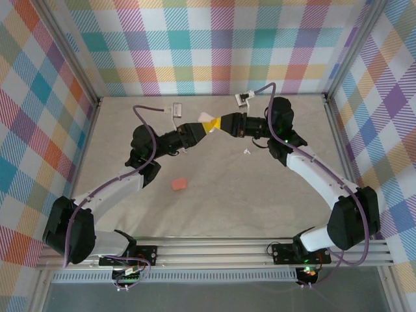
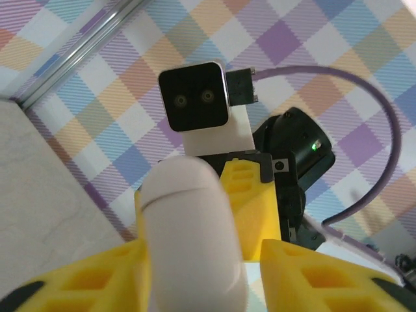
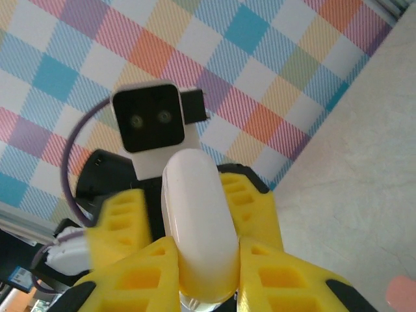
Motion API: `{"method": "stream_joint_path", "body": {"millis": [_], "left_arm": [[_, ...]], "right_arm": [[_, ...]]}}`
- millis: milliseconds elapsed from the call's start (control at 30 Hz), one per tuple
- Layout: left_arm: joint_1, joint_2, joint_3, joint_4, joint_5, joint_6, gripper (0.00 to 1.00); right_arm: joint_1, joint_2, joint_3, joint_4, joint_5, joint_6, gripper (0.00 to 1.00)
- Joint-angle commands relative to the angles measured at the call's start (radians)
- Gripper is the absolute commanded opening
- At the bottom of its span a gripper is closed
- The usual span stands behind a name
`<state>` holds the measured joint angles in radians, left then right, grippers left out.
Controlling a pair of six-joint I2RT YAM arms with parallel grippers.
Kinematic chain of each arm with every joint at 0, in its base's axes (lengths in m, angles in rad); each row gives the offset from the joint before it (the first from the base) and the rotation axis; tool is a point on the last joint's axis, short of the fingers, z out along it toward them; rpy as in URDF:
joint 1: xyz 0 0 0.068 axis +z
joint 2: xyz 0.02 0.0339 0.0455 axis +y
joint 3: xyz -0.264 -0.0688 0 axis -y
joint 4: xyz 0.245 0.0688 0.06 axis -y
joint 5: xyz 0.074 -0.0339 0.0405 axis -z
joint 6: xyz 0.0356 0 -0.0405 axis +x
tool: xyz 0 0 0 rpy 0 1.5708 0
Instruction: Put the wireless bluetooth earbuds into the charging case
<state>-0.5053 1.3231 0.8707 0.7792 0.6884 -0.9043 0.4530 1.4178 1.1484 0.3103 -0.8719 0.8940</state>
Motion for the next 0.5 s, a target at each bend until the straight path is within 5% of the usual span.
{"method": "stream_joint_path", "body": {"millis": [0, 200, 467], "left_arm": [[0.004, -0.068, 0.039, -0.137, 0.016, 0.113, 0.57], [0.003, -0.178, 0.045, -0.469, -0.024, 0.33, 0.64], [0.004, -0.288, 0.118, -0.924, -0.101, 0.662, 0.66]], "right_arm": [[0.006, -0.034, 0.081, -0.216, -0.021, -0.234, 0.19], [0.004, -0.034, 0.204, -0.565, -0.012, -0.534, 0.18], [0.001, -0.051, 0.244, -0.766, 0.013, -0.782, 0.17]]}}
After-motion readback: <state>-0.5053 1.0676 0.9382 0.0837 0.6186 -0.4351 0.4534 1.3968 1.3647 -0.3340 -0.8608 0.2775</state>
